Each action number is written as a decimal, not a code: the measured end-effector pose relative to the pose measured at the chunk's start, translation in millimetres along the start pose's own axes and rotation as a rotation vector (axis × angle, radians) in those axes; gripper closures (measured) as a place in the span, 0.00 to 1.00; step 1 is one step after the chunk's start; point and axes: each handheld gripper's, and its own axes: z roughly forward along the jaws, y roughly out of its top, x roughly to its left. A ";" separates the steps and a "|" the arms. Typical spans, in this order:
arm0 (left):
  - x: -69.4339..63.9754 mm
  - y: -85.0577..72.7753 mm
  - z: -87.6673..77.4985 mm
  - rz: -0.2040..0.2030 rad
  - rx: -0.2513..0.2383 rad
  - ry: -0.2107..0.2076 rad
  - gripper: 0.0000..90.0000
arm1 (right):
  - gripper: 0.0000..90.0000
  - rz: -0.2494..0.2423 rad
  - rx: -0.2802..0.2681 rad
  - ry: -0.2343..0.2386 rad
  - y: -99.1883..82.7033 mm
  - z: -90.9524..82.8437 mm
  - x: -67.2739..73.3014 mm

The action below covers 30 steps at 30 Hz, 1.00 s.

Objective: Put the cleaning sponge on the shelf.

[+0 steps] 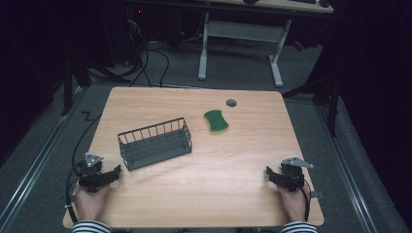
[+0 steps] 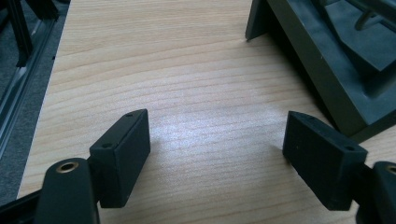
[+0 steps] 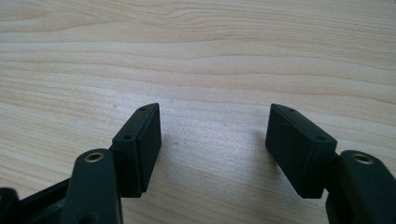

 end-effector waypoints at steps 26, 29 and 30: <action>0.6 1.9 -12.0 -0.037 -0.026 -0.027 0.31 | 0.61 -0.033 -0.062 0.172 38.0 2.3 31.4; 2.0 2.5 -20.5 -0.041 -0.043 -0.041 0.32 | 0.62 -0.040 -0.070 0.214 45.8 5.5 40.0; 2.3 2.3 -23.2 -0.043 -0.046 -0.048 0.33 | 0.63 -0.045 -0.073 0.229 48.6 6.6 44.2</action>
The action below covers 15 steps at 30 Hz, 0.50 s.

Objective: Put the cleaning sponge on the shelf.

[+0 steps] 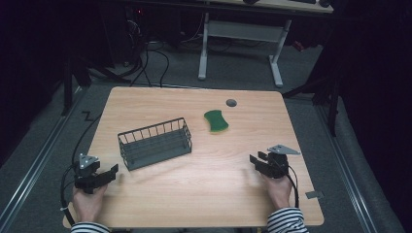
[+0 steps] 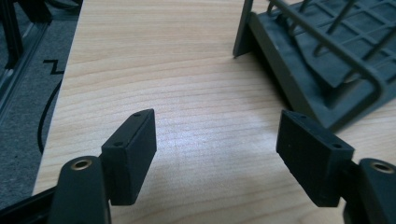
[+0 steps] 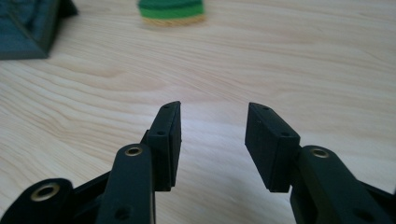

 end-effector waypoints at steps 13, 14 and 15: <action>-18.1 -1.2 -15.0 0.019 0.027 -0.060 0.40 | 0.70 -0.155 0.059 0.171 38.6 40.5 59.4; -20.2 -1.2 -14.7 0.016 0.025 -0.067 0.40 | 0.70 -0.173 0.066 0.182 41.2 45.5 65.3; -22.1 -1.0 -14.4 0.022 0.028 -0.072 0.41 | 0.70 -0.182 0.077 0.187 43.2 49.3 70.3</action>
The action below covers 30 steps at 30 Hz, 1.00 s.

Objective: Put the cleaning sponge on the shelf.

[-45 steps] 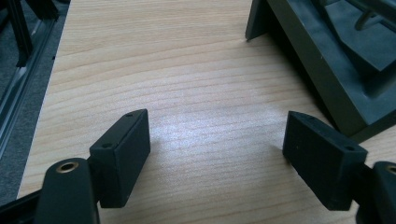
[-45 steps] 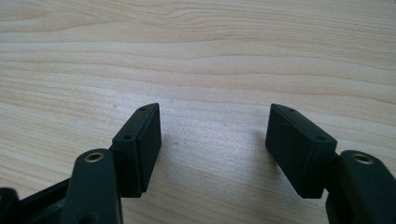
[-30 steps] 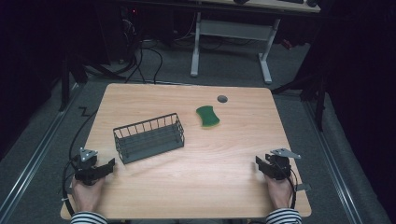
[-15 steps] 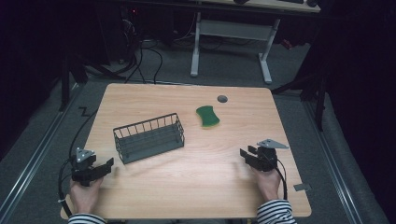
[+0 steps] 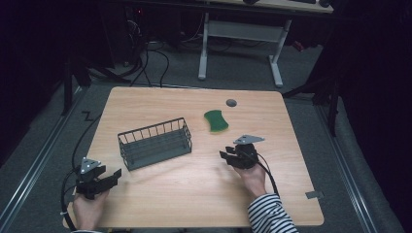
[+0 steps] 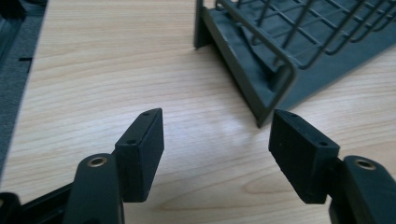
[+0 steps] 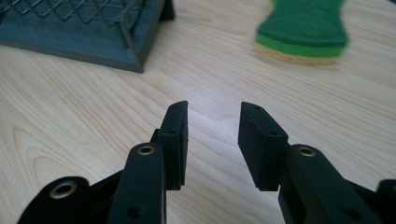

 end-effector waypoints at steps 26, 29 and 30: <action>-23.8 10.7 19.8 0.040 0.025 -0.053 0.74 | 0.79 -0.057 0.080 0.101 51.1 81.2 45.9; -24.4 10.8 21.2 0.045 0.031 -0.057 0.79 | 0.84 -0.054 0.082 0.097 50.6 84.1 46.1; -24.8 10.8 21.5 0.046 0.030 -0.060 0.82 | 0.86 -0.063 0.084 0.092 50.1 85.0 46.3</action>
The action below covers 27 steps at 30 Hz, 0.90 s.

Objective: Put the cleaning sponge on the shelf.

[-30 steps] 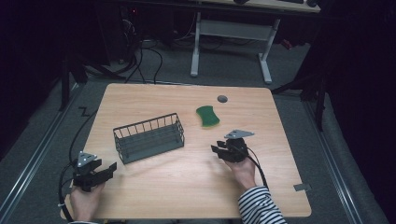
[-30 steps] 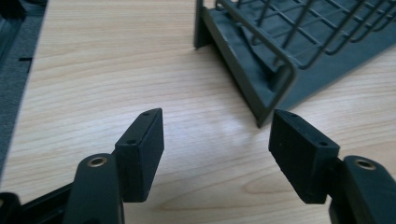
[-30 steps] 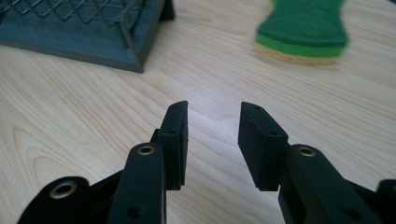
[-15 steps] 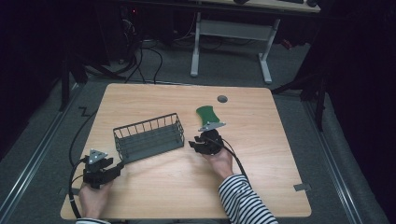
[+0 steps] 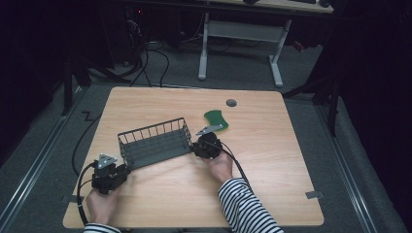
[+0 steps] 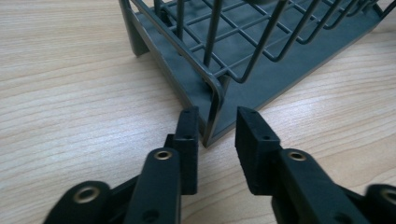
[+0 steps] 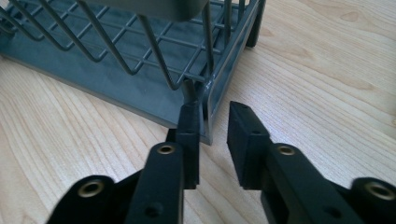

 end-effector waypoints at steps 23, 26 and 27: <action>-16.1 5.6 8.4 0.092 0.003 -0.056 0.95 | 0.96 -0.011 0.012 -0.023 -20.9 -24.8 -3.7; -18.6 6.0 9.7 0.095 0.002 -0.070 0.95 | 0.96 -0.003 0.010 -0.029 -27.2 -31.2 -5.0; -20.1 6.2 10.3 0.099 0.001 -0.074 0.95 | 0.96 -0.003 0.010 -0.029 -27.2 -31.2 -5.0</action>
